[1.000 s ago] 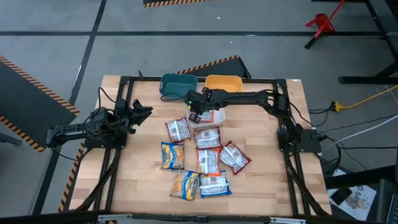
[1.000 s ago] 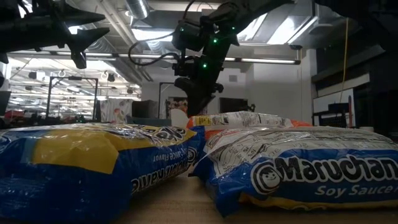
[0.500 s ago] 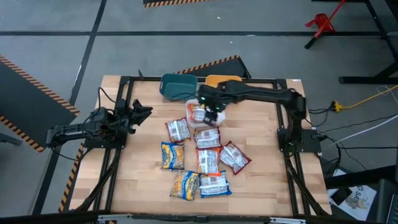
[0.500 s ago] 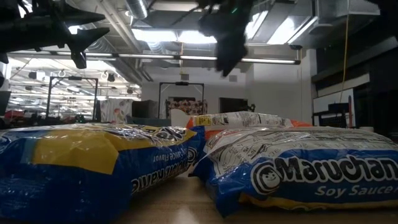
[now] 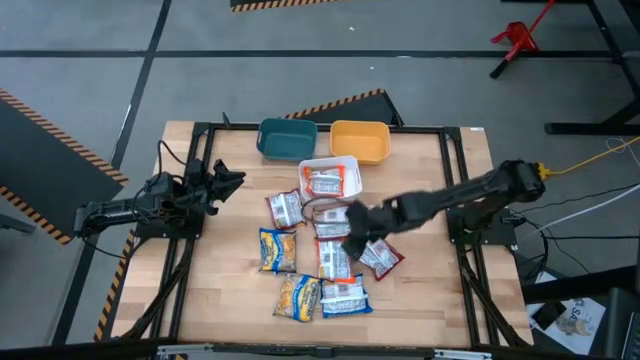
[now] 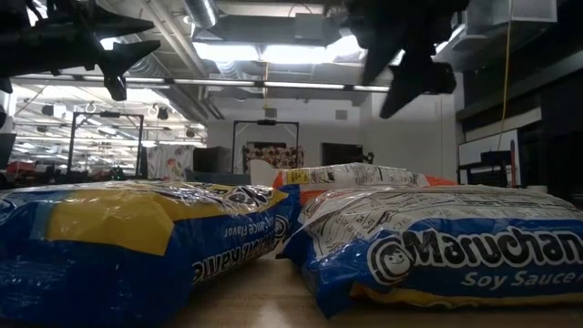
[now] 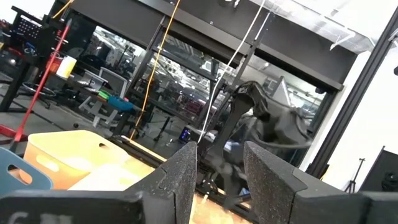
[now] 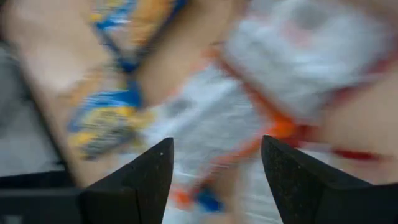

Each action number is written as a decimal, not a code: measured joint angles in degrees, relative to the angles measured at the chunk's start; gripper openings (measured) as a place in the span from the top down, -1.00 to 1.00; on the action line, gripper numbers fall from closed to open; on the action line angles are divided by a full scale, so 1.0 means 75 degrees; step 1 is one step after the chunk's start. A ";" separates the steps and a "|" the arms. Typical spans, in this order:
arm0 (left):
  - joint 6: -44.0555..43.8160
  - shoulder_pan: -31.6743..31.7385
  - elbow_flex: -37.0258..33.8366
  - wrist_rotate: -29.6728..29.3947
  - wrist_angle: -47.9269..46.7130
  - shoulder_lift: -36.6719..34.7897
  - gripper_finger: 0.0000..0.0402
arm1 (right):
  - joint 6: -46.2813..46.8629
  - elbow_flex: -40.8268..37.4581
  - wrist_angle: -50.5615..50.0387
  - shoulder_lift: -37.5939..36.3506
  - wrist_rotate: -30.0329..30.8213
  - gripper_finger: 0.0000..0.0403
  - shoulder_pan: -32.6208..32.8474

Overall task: Sort Maruchan noodles
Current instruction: Put the orange noodle pack into the white bin

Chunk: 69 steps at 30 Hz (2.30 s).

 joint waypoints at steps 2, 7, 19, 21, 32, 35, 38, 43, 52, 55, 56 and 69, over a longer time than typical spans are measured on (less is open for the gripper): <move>-0.0001 0.0000 0.0000 -0.0006 -0.0010 0.0001 0.37 | 0.0644 -0.0218 0.0465 0.0204 -0.0085 -0.12 0.0295; -0.0005 0.0000 0.0000 0.0002 -0.0159 -0.0003 0.37 | 0.1799 -0.0257 0.0806 0.0554 -0.0015 -0.12 0.0842; 0.0005 0.0000 0.0000 0.0056 -0.0206 -0.0002 0.37 | 0.3961 -0.0263 0.1329 0.1451 -0.0085 -0.48 0.1098; 0.0008 0.0000 0.0000 0.0051 -0.0197 -0.0002 0.37 | 0.4129 -0.0260 0.1340 0.1602 0.0066 -0.60 0.1093; 0.0011 0.0000 0.0000 0.0030 -0.0200 -0.0002 0.37 | 0.4292 -0.0243 0.1728 0.2468 0.0410 -0.70 0.1033; 0.0011 0.0000 0.0000 0.0028 -0.0200 -0.0002 0.37 | 0.4290 -0.0243 0.1650 0.2464 0.0506 -0.55 0.1037; 0.0014 0.0000 0.0000 0.0027 -0.0201 -0.0002 0.36 | 0.4289 -0.0257 0.1572 0.2416 0.0410 -0.30 0.1045; 0.0014 0.0000 0.0000 0.0027 -0.0203 -0.0002 0.37 | 0.4257 -0.0240 0.1709 0.2384 0.0161 0.19 0.1040; 0.0017 0.0000 0.0000 0.0024 -0.0202 -0.0002 0.37 | 0.4117 -0.0237 0.1741 0.2267 -0.0097 0.87 0.1043; 0.0017 0.0000 0.0000 0.0025 -0.0202 -0.0002 0.37 | 0.4114 -0.0237 0.1792 0.2264 -0.0231 0.97 0.1043; 0.0017 0.0000 0.0000 0.0025 -0.0201 -0.0002 0.37 | 0.4114 -0.0237 0.1803 0.2264 -0.0285 0.96 0.1043; 0.0019 0.0003 0.0003 -0.0021 -0.0244 -0.0005 0.37 | 0.3332 0.0674 0.0724 0.1495 0.0015 1.00 0.0686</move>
